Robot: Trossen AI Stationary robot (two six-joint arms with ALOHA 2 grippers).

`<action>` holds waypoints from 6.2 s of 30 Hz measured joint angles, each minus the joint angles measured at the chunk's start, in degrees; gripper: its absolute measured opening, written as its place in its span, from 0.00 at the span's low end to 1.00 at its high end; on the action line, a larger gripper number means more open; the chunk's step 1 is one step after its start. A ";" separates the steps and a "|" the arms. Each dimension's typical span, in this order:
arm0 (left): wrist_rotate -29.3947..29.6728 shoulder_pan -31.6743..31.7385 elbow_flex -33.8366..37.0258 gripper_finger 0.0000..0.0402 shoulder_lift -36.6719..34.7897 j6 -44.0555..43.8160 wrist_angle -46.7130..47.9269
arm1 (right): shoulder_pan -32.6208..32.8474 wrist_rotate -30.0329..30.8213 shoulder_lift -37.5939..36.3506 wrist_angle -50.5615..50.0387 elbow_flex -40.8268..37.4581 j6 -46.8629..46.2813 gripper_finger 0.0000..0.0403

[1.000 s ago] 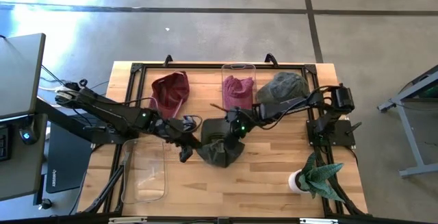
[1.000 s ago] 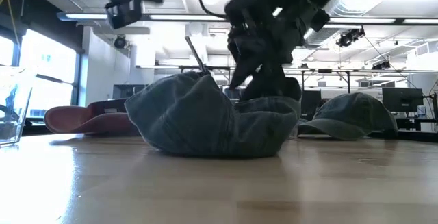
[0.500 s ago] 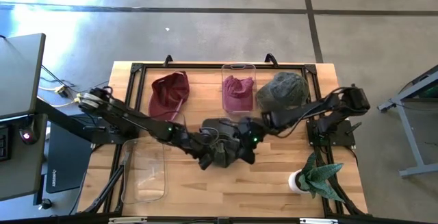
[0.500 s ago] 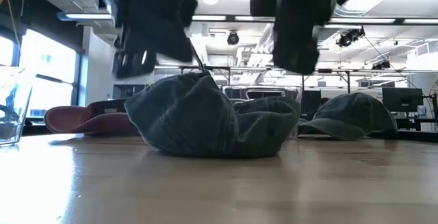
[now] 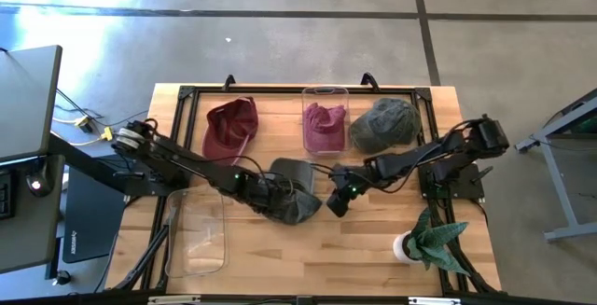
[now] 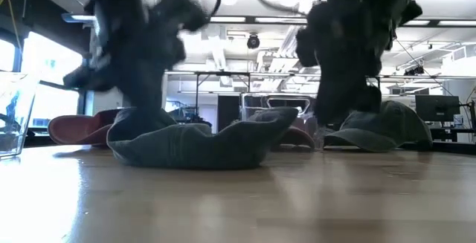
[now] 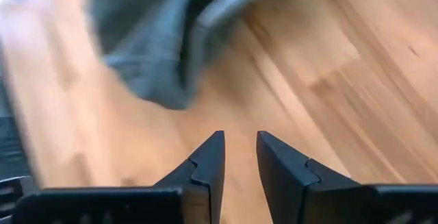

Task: Pick & Place hat
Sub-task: Put the left black cap into the bottom transparent bin

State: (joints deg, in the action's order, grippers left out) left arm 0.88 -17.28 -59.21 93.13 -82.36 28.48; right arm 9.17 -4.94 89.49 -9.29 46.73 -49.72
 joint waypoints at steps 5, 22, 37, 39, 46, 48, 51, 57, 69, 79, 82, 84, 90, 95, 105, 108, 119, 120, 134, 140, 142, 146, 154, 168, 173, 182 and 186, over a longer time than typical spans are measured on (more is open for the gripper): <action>0.22 -0.92 -8.31 0.05 -2.15 6.12 15.62 | 0.38 -3.35 -3.49 0.31 0.09 -1.01 0.22; -5.69 -0.76 4.75 0.61 -2.69 -1.82 3.81 | 6.38 5.36 2.85 37.24 -13.59 -8.34 0.58; 11.86 -0.78 6.15 0.23 -2.46 -8.20 -0.08 | 5.91 13.32 10.97 36.23 -7.80 -13.86 0.07; 12.94 -0.74 5.71 0.09 -2.46 -7.34 -0.06 | 5.84 13.40 9.14 34.54 -7.80 -14.95 0.03; 16.68 -0.09 -2.26 0.02 -4.57 -4.54 4.55 | 3.60 11.79 0.74 21.40 -5.47 -18.86 0.02; 16.16 1.02 -4.72 0.01 -4.49 -1.48 4.63 | 2.66 10.38 0.27 21.10 -3.40 -16.94 0.03; 14.18 3.23 -7.46 0.02 -4.32 2.20 4.71 | 1.35 8.12 0.83 20.05 -0.48 -13.87 0.03; 7.93 5.97 -8.51 0.01 -0.39 5.42 9.78 | -0.22 5.74 2.47 10.85 1.21 -11.87 0.03; -4.13 6.89 -8.54 0.08 4.41 12.17 16.89 | -0.20 5.41 2.45 5.23 1.10 -11.12 0.03; -13.74 8.49 -11.16 0.40 -1.88 14.65 20.67 | -0.17 5.32 2.45 5.72 1.10 -11.39 0.02; -11.63 6.15 -13.84 0.40 -2.52 15.15 13.17 | -0.13 5.06 2.43 5.73 1.10 -11.69 0.03; -8.43 4.33 -14.26 0.36 -2.31 16.64 4.00 | -0.13 4.72 2.43 6.04 1.10 -11.72 0.03; -0.82 3.99 -13.92 0.13 6.36 14.79 -5.39 | -0.01 2.96 1.92 5.77 1.10 -11.73 0.02; -0.52 4.07 -13.90 0.03 12.36 13.45 -9.96 | 1.14 2.11 1.64 -2.58 1.06 -11.75 0.04; -2.20 3.26 -13.77 0.03 18.89 11.26 -10.50 | 2.62 2.05 -3.46 -3.76 1.18 -10.07 0.03; -3.26 2.97 -14.00 0.01 19.60 10.71 -9.97 | 2.64 2.99 -5.81 -4.82 1.19 -9.87 0.03; -10.34 3.41 -13.92 0.00 16.56 10.11 -3.33 | 2.58 4.10 -7.80 -6.48 1.19 -8.74 0.03; -11.22 3.39 -13.90 0.00 15.58 10.23 -2.58 | 2.58 3.88 -7.52 -6.32 1.19 -8.59 0.03; 0.26 2.62 -14.26 0.00 15.37 15.95 -23.67 | 2.58 3.19 -7.28 -7.00 1.17 -5.70 0.03; 2.68 2.56 -13.94 0.00 21.26 11.59 -22.95 | 3.54 1.83 -8.17 -5.55 1.08 -5.97 0.02; 2.10 2.19 -13.77 0.00 22.67 11.57 -24.45 | 4.07 1.59 -8.82 -5.38 1.10 -6.22 0.03; 0.22 2.23 -13.83 0.00 24.99 11.07 -29.11 | 4.48 -0.25 -9.26 -4.38 1.08 -6.86 0.03; -4.19 3.42 -13.98 0.00 24.78 7.08 -25.65 | 3.96 -1.58 -9.31 -7.16 1.10 -14.71 0.03; -7.59 3.41 -13.86 0.00 11.43 7.09 -11.11 | 1.36 0.61 -7.85 -19.29 1.21 -6.48 0.20; -7.84 3.39 -13.74 0.00 9.70 7.24 -3.09 | -2.45 -6.93 -10.24 -26.94 1.21 -5.35 0.37; -9.56 3.82 -13.97 0.00 7.94 17.28 5.19 | -1.44 -6.85 -14.16 -14.44 1.28 -3.79 0.31; -9.10 3.98 -13.87 0.00 6.28 21.12 8.36 | -0.83 -1.49 -7.21 -7.68 1.32 -4.49 0.10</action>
State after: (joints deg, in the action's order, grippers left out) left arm -8.22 -13.30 -73.08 99.41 -61.24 36.84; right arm 8.34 -6.43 82.28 -16.97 48.05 -54.21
